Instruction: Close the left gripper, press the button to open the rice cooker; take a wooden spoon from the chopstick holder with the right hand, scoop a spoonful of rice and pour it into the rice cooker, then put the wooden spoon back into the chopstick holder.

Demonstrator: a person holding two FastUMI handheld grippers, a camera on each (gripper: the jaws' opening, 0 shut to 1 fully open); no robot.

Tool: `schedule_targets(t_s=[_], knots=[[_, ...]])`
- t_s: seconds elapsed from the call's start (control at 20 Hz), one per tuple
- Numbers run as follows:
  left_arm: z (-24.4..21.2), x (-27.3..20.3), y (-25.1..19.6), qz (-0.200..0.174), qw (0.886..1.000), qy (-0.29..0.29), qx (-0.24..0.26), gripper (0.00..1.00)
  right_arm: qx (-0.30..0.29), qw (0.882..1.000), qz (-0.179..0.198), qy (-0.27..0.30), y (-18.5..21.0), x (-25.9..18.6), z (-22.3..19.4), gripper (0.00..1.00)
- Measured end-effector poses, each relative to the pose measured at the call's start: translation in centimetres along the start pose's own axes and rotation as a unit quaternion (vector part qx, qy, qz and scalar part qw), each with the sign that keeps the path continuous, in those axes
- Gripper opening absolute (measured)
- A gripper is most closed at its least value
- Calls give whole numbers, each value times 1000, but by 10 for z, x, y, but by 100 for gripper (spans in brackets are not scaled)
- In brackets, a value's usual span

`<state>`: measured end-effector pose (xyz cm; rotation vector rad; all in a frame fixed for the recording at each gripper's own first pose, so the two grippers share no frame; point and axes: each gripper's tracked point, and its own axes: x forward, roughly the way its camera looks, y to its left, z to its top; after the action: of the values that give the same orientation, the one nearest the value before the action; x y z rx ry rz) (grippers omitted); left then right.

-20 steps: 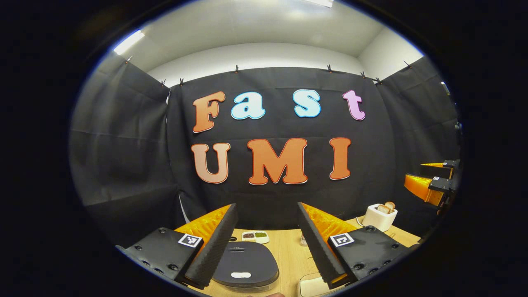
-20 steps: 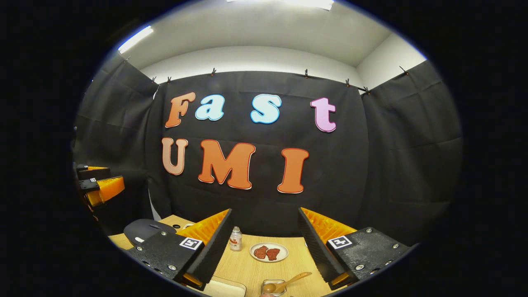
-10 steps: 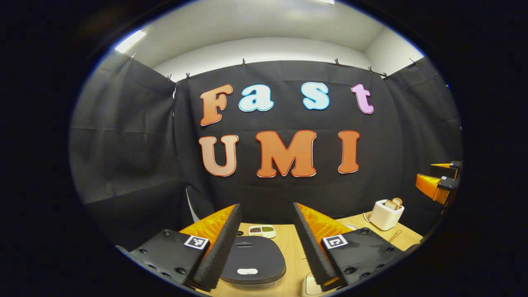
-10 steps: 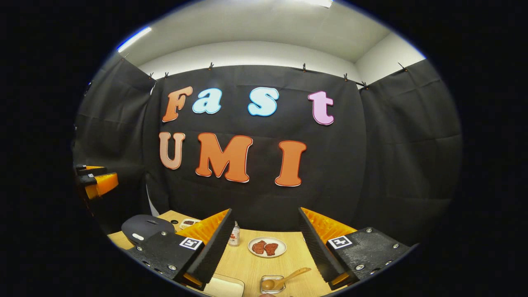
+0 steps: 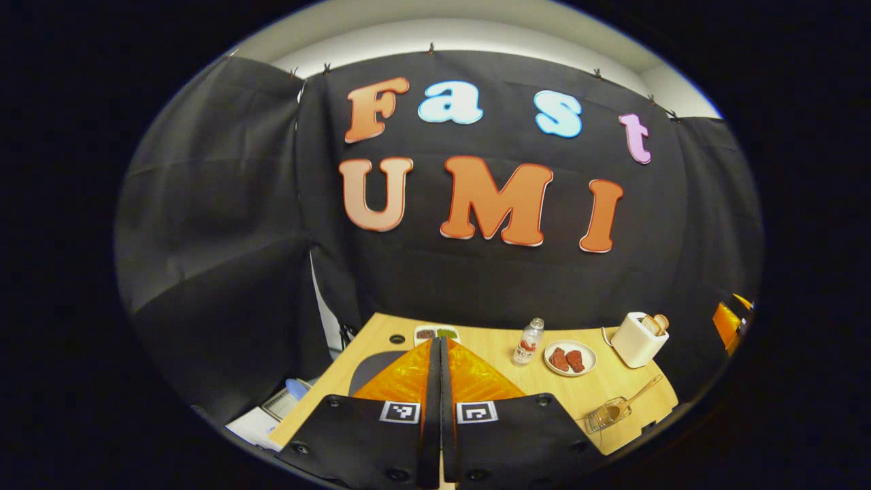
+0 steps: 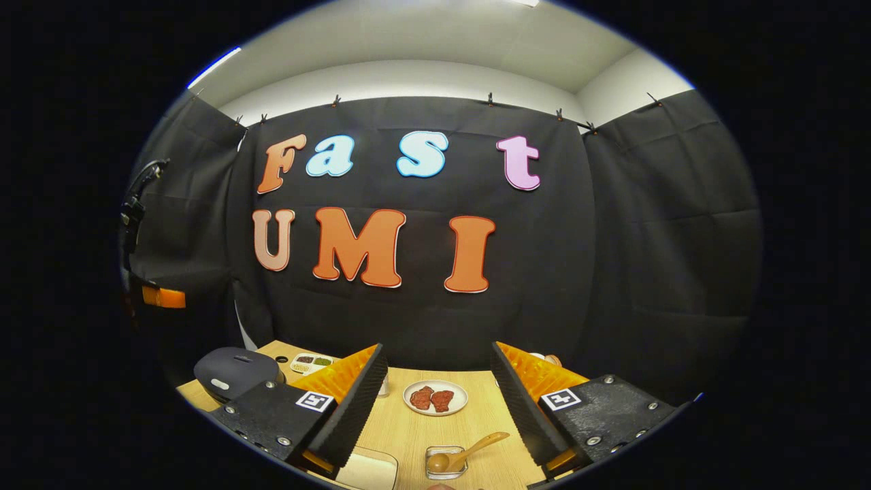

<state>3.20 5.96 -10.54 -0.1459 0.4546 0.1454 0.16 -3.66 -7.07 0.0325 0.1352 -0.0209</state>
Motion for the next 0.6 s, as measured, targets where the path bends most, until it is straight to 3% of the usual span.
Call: schedule_targets(t_s=[0.1, 0.25, 0.3, 0.35, 0.5, 0.6], knots=[[-26, 15, -4, -18, 996, 82, -40, 3, -1, 1000, -10, 5, -10, 0, -8, 95], [-74, 38, 6, -9, 981, 184, -68, 3, -3, 1000, -18, 19, -20, -2, -23, 95], [-87, 45, 4, -12, 973, 213, -84, 8, -4, 999, -20, 25, -23, -2, -29, 95], [-103, 52, 2, -16, 964, 246, -103, 3, -6, 999, -22, 32, -26, -3, -35, 95], [-139, 67, 6, -13, 934, 323, -153, 6, -6, 999, -25, 48, -31, -4, -49, 95], [-156, 75, 14, -1, 923, 348, -166, 6, -4, 998, -27, 57, -35, -4, -58, 95]])
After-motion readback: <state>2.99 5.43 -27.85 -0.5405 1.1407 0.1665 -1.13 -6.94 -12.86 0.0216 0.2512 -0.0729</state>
